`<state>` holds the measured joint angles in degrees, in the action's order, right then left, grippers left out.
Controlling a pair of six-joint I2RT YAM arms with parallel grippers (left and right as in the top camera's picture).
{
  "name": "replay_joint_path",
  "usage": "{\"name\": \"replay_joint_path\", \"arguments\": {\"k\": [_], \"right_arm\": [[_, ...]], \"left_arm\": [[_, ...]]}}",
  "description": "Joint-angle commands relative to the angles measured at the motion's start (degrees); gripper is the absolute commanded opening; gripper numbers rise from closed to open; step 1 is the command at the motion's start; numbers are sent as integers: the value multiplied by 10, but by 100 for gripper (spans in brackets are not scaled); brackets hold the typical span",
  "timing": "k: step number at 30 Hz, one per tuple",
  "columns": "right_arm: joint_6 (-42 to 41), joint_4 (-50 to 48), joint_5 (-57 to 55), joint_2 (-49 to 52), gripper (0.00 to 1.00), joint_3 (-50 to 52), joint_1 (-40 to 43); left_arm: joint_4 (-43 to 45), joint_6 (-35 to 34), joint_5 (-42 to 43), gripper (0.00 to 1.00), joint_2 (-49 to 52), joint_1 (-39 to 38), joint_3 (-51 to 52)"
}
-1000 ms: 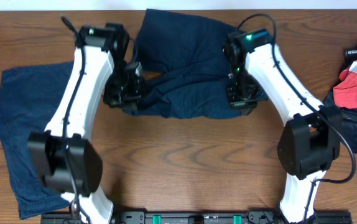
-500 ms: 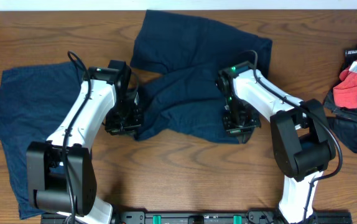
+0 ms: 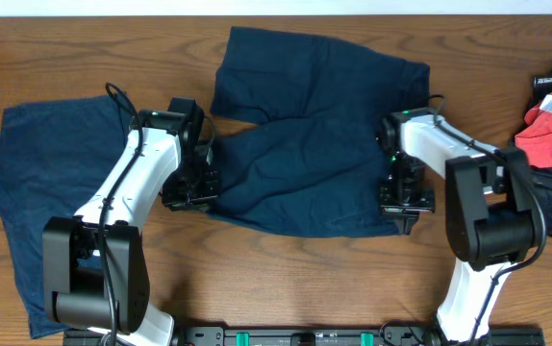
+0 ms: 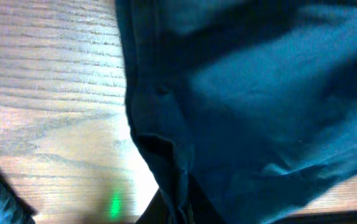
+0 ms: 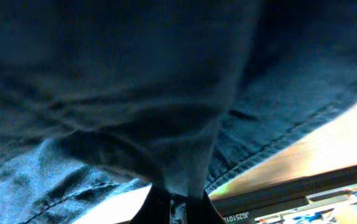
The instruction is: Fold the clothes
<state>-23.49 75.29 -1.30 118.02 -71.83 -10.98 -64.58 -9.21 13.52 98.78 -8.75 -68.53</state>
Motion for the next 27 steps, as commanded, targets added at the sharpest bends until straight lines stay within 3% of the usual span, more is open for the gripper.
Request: {"name": "replay_joint_path", "arguments": {"k": [1, 6, 7, 8, 9, 10, 13, 14, 18, 22, 25, 27], "right_arm": [[-11, -3, -14, -12, 2, 3, 17], [-11, -9, -15, -12, 3, 3, 19], [-11, -10, -15, -12, 29, 3, 18], [-5, -12, -15, -12, 61, 3, 17], [-2, -14, -15, -12, 74, 3, 16], [2, -17, -15, -12, 86, 3, 15], [17, -30, -15, -12, 99, 3, 11], [23, -39, -15, -13, 99, 3, 9], [32, -52, -15, -24, 99, -14, 8], [34, -17, -15, -49, 99, -66, 8], [43, 27, -15, -74, 99, -116, 8], [49, 60, -15, -90, 99, -155, 8]], "left_arm": [[-7, -6, -7, 6, 0, 0, 4], [-11, -5, -7, 6, 0, 0, 7], [-10, -5, -7, 24, 0, 0, 7], [-10, -5, -7, 40, 0, 0, 7], [-10, -5, -7, 62, 0, 0, 7], [-9, -5, -7, 73, 0, 0, 7], [-1, -5, -7, 80, 0, 0, 7], [6, -5, -5, 83, 0, 0, 7], [31, -6, 10, 83, -1, 0, 2], [29, -14, 10, 56, -1, 0, -23], [19, -20, 15, 58, -5, 0, -38], [20, -21, 21, 54, -11, -1, -43]]}}
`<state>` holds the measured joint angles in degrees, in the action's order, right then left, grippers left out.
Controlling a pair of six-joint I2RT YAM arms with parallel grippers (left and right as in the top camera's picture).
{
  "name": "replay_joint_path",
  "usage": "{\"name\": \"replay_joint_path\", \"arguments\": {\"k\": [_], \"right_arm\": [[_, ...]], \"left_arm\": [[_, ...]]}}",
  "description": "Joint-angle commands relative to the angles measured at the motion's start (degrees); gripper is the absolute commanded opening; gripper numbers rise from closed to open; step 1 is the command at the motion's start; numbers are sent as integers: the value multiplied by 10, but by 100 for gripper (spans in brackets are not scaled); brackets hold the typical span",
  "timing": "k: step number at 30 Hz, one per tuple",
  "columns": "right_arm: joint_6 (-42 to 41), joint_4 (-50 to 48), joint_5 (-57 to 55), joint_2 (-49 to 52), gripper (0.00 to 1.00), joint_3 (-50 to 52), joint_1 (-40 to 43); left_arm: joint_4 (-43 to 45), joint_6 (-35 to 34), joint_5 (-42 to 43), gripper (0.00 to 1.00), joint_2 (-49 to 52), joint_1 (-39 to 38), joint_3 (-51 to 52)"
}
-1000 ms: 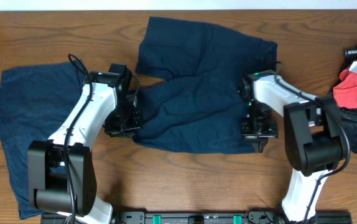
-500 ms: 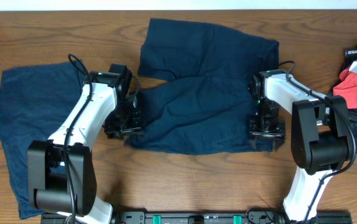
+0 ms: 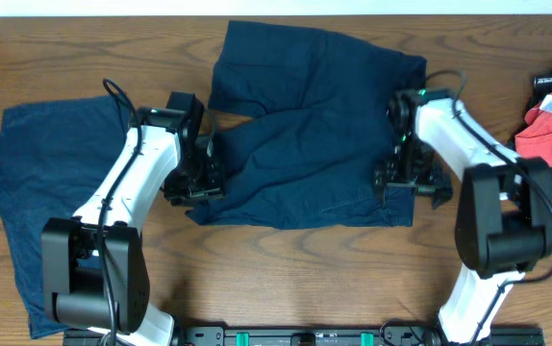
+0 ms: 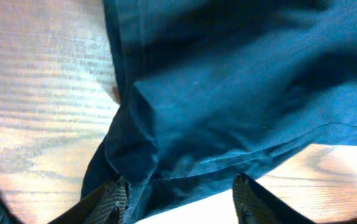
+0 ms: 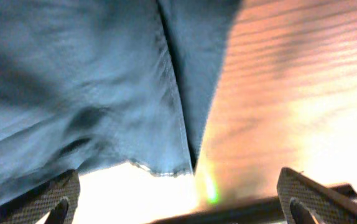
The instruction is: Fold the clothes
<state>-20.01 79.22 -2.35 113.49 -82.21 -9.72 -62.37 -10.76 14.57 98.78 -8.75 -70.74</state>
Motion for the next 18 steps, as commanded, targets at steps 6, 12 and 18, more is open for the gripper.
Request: {"name": "replay_joint_path", "arguments": {"k": [6, 12, 18], "right_arm": [[31, 93, -4, -78, 99, -188, -5], [51, 139, 3, -80, 99, -309, -7], [78, 145, 11, -80, 71, -353, -16]], "left_arm": [[8, -5, 13, 91, -31, -1, -58], [-3, -5, 14, 91, -43, -1, -132], [-2, -4, 14, 7, -44, -1, -201]]}}
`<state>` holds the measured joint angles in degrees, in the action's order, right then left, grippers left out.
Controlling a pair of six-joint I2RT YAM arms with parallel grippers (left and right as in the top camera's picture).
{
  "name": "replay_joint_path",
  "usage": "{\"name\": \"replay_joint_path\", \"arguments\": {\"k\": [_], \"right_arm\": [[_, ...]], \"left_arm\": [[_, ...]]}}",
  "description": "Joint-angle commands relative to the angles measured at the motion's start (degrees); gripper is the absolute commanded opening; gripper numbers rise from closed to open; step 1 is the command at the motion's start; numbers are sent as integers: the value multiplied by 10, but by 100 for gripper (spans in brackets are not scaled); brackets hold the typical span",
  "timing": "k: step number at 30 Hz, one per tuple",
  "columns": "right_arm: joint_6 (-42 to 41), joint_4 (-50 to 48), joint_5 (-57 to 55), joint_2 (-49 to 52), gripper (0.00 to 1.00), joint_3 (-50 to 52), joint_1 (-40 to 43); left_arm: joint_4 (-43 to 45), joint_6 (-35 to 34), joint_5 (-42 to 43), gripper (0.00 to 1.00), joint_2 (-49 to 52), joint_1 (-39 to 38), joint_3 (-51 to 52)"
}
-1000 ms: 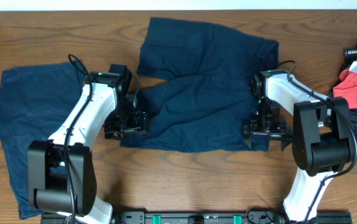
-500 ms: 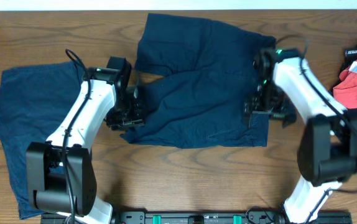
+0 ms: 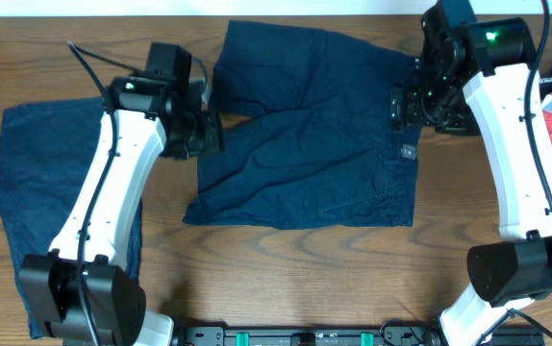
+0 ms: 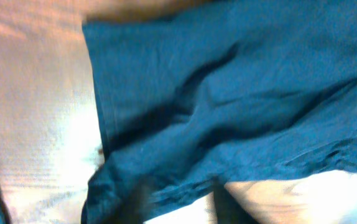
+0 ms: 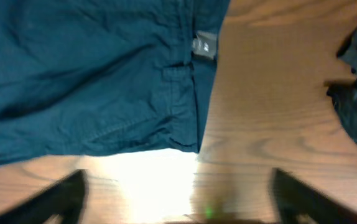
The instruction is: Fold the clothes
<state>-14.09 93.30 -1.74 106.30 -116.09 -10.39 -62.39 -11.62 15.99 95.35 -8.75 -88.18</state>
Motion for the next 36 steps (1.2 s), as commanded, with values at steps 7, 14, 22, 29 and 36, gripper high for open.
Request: {"name": "replay_joint_path", "arguments": {"k": [7, 14, 22, 29, 36], "right_arm": [[24, 2, 5, -8, 38, 33, -27], [23, -64, 10, -8, 78, 166, -54], [-6, -139, 28, -8, 84, 313, -108], [-33, -190, 31, -9, 88, 411, -136], [-39, -235, 33, -23, 91, 475, -133]], "left_arm": [[-24, 59, -2, 19, -10, -1, -28], [-33, 67, -6, 54, -9, -1, 10], [-20, 67, -6, 91, -9, -1, 114], [-5, 66, 29, 82, -9, -1, 190], [3, 67, 28, 82, -9, -1, 203]]}}
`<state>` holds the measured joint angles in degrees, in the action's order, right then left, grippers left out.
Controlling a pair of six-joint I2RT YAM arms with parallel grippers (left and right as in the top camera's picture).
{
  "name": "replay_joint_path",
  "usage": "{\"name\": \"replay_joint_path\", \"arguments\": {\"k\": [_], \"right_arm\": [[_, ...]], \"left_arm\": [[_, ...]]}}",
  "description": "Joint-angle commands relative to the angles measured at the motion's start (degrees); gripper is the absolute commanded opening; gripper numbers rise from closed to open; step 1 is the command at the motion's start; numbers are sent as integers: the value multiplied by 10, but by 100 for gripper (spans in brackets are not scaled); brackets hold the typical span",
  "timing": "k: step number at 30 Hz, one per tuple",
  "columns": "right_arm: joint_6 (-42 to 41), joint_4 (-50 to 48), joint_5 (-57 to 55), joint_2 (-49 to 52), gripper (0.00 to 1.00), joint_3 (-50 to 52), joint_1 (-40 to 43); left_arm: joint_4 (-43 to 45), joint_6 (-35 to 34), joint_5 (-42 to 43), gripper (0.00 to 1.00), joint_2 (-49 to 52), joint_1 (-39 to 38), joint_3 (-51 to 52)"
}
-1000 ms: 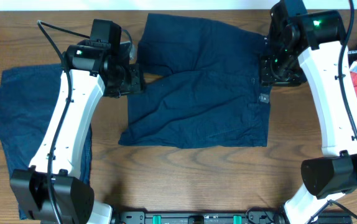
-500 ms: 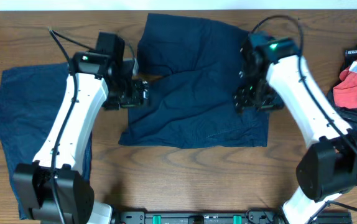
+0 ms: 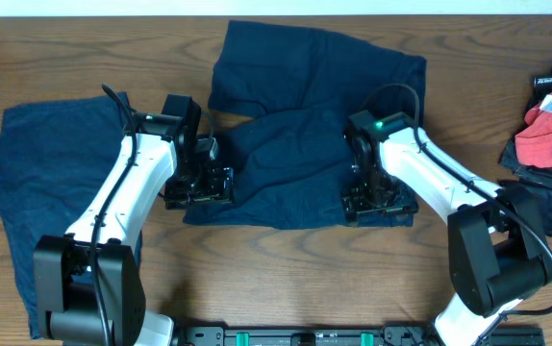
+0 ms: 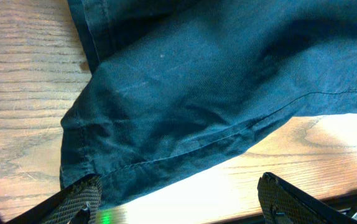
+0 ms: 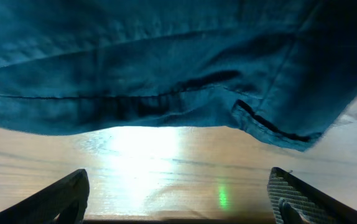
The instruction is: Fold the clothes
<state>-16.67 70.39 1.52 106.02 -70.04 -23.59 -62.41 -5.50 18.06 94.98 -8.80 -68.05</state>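
Dark navy shorts (image 3: 305,144) lie on the wooden table (image 3: 276,279), folded over with the near hem toward me. My left gripper (image 3: 202,190) sits low at the hem's left corner. It is open, with bare wood between its fingers (image 4: 82,200) and the hem (image 4: 185,149) just beyond them. Over at the hem's right end my right gripper (image 3: 372,204) is also open. Its fingers (image 5: 293,198) stand on wood in front of the shorts' edge (image 5: 166,93).
Another dark blue garment (image 3: 45,183) is spread at the left edge of the table. A red garment lies on a dark one (image 3: 545,183) at the right edge. The table's front rail (image 3: 295,336) runs along the bottom.
Both arms were up near the back half of the shorts. Now both grippers are low at the near hem, left and right, still open. The shorts lie as before.
First both grippers were shut on the shorts' fabric near the table's front. Then they were open and the shorts lay folded. After that the arms stood high toward the back. Now they are down at the near hem's two ends.
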Motion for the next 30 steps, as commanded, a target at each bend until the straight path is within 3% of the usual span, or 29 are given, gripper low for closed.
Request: {"name": "replay_joint_path", "arguments": {"k": [1, 6, 14, 23, 30], "right_arm": [[-14, -6, -1, -27, 92, 19, 3], [-58, -1, -35, -68, 99, 23, 53], [-78, -22, -35, -136, 99, 76, 157], [-84, -146, 20, -157, 99, 200, 148], [-121, -217, -13, -157, 99, 224, 145]], "left_arm": [[5, 5, 8, 83, -6, 0, 1], [13, 5, 8, 83, -6, 0, 3], [37, 5, 8, 84, -6, 0, 40], [73, 3, 8, 84, -6, 0, 64], [96, 3, 8, 84, -6, 0, 64]]}}
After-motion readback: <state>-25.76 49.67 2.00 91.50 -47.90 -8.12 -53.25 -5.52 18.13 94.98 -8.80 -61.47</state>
